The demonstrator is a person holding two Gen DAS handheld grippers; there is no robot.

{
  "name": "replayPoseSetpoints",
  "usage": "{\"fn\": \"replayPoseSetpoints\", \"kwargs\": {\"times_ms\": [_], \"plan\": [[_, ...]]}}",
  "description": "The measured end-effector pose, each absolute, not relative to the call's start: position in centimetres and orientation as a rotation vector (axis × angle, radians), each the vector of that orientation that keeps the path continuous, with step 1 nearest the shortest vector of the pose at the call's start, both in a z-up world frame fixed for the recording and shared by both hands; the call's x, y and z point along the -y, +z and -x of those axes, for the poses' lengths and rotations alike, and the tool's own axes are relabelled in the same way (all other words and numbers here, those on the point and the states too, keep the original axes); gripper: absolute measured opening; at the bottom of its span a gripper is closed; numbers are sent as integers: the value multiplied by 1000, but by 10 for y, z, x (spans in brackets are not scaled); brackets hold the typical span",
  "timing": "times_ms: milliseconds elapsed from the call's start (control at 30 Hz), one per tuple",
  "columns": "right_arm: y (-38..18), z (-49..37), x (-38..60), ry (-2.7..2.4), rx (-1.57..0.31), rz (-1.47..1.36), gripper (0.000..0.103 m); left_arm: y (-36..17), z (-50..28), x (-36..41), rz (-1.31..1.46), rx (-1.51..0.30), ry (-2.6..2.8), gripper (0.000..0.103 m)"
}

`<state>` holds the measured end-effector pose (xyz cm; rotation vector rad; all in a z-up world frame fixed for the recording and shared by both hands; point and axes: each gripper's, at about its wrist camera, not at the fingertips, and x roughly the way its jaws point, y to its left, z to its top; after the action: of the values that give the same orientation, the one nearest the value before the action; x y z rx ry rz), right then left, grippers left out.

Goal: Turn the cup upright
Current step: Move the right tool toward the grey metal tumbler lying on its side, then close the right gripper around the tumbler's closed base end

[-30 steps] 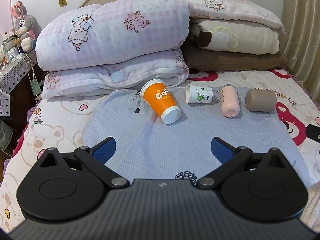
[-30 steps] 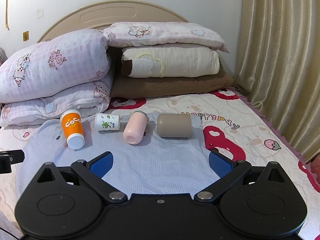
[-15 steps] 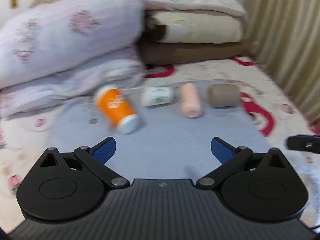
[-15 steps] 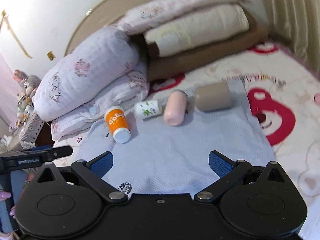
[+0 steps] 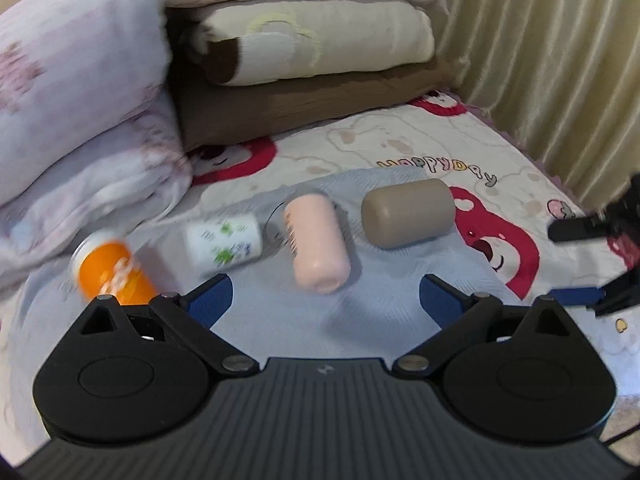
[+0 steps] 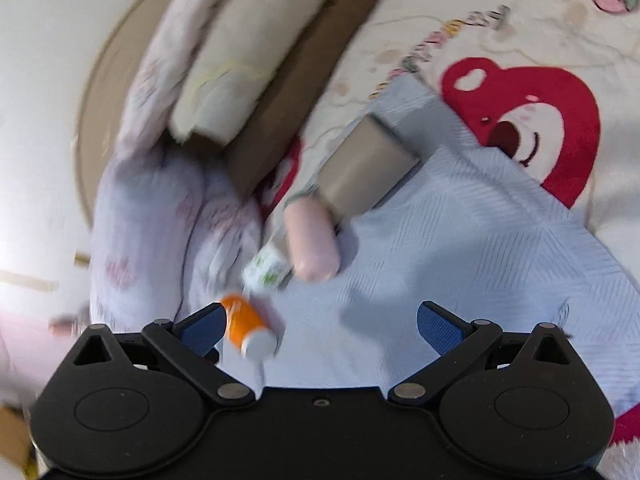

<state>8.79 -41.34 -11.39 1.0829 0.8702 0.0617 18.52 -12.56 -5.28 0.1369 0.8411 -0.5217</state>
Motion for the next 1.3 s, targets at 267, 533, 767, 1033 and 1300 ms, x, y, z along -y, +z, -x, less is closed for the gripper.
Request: {"fn": "replayPoseSetpoints", "kwargs": {"times_ms": [267,533,767,1033,1300], "plan": [[-147,-149,426,-55,-885,-1229,103,-92,-250,167,-155,-837,-618,99],[-209,-170,415,-110,-797,-1401,103,-118,-290,199,-283,-827,-674,90],[-211,-192,420,-55,-685,-1420,103,-131,-304,231,-413,-760,-831,86],[-240,-203,430,-48,-693,-1529,103,-140,-320,260,-507,-794,-1010,86],[-242,-208,432,-26,-685,-1504,100,-144,-328,279,-539,-850,-1067,88]]}}
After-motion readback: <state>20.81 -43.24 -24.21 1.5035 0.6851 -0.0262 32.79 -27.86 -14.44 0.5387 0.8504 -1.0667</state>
